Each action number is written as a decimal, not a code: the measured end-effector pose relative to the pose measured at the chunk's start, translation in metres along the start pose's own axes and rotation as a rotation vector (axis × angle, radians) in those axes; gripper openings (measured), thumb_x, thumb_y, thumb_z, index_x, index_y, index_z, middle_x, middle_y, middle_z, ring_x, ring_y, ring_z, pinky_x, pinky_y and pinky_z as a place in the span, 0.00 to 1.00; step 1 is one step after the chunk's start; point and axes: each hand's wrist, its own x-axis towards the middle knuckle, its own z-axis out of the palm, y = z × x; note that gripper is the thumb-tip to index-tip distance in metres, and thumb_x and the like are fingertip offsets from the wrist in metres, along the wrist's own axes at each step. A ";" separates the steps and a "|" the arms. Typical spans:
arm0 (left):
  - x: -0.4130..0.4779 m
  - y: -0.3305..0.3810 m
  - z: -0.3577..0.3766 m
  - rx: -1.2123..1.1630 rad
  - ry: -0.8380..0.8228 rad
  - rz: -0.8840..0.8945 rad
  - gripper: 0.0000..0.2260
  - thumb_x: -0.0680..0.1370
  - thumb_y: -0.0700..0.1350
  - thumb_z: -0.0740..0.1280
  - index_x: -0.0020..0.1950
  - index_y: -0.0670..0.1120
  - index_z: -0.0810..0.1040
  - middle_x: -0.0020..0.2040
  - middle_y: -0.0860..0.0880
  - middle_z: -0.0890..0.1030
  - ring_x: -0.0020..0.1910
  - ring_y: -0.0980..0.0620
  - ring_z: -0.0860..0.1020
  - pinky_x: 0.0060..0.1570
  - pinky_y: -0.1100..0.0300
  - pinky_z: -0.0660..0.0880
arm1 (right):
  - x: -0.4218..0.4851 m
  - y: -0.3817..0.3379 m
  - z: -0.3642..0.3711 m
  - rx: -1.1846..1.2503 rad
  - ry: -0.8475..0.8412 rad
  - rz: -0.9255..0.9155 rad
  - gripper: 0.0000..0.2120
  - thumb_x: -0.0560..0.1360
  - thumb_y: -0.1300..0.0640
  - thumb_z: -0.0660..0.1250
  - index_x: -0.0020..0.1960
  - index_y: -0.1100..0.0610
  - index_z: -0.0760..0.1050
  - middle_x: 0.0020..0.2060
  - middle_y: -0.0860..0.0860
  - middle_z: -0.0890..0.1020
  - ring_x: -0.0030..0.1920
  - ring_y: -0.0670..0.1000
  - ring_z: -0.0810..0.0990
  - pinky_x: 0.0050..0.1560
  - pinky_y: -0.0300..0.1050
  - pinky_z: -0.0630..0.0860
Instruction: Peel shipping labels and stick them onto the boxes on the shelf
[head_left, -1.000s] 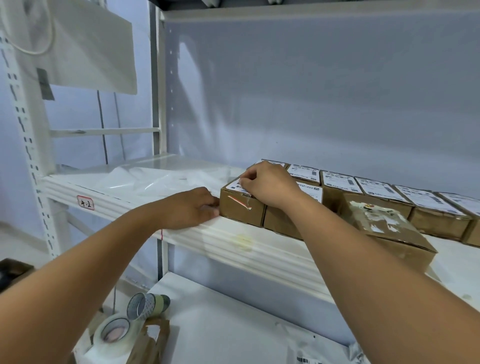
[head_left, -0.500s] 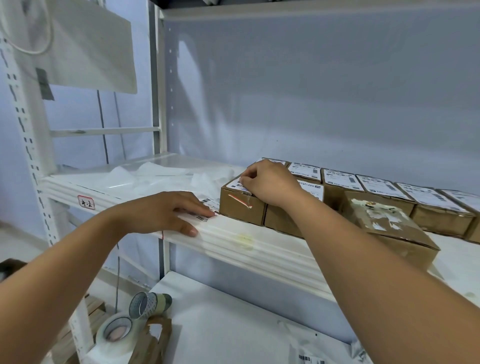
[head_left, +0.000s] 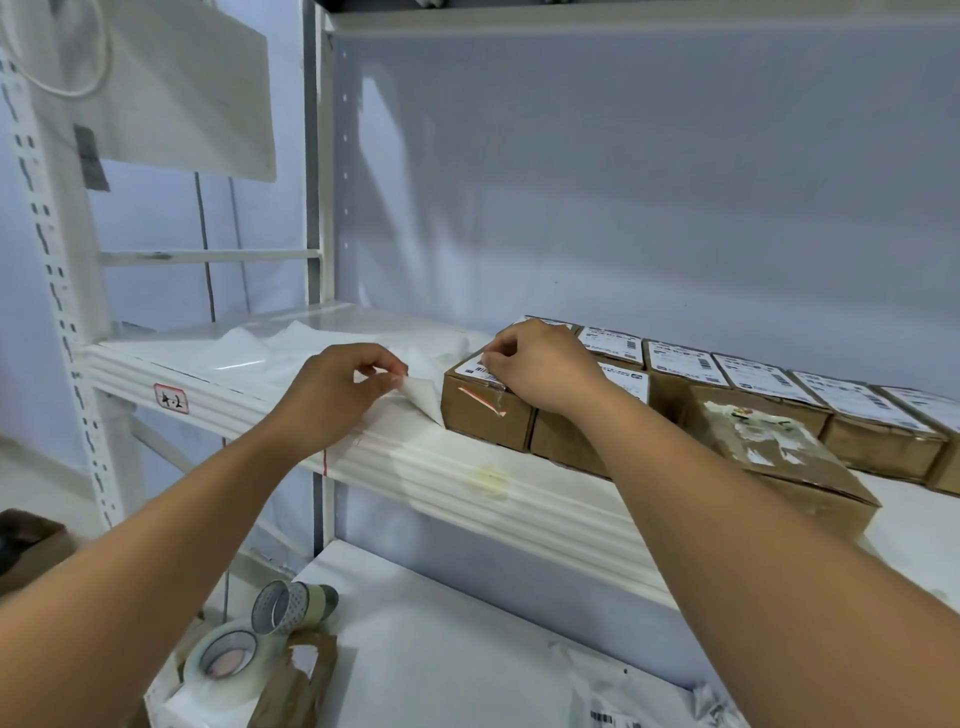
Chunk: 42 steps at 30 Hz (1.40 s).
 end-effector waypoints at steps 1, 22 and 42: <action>0.003 0.000 0.002 0.047 0.069 0.014 0.05 0.78 0.42 0.65 0.45 0.50 0.80 0.47 0.56 0.80 0.45 0.55 0.73 0.44 0.64 0.65 | 0.000 0.000 0.000 -0.004 0.000 -0.001 0.09 0.75 0.50 0.61 0.48 0.49 0.80 0.48 0.46 0.82 0.51 0.50 0.77 0.45 0.43 0.73; 0.009 0.080 0.040 -0.384 0.437 0.110 0.06 0.75 0.37 0.68 0.44 0.48 0.81 0.49 0.52 0.80 0.51 0.54 0.79 0.56 0.63 0.73 | -0.016 -0.013 -0.021 0.447 0.437 0.077 0.23 0.77 0.36 0.54 0.56 0.51 0.77 0.43 0.49 0.83 0.49 0.51 0.80 0.49 0.49 0.77; -0.020 0.193 0.073 -1.142 0.174 -0.211 0.08 0.80 0.43 0.62 0.42 0.44 0.72 0.44 0.45 0.81 0.37 0.50 0.82 0.36 0.64 0.78 | -0.077 0.043 -0.101 0.870 0.672 0.326 0.17 0.75 0.67 0.56 0.52 0.49 0.77 0.51 0.51 0.81 0.34 0.48 0.75 0.23 0.36 0.67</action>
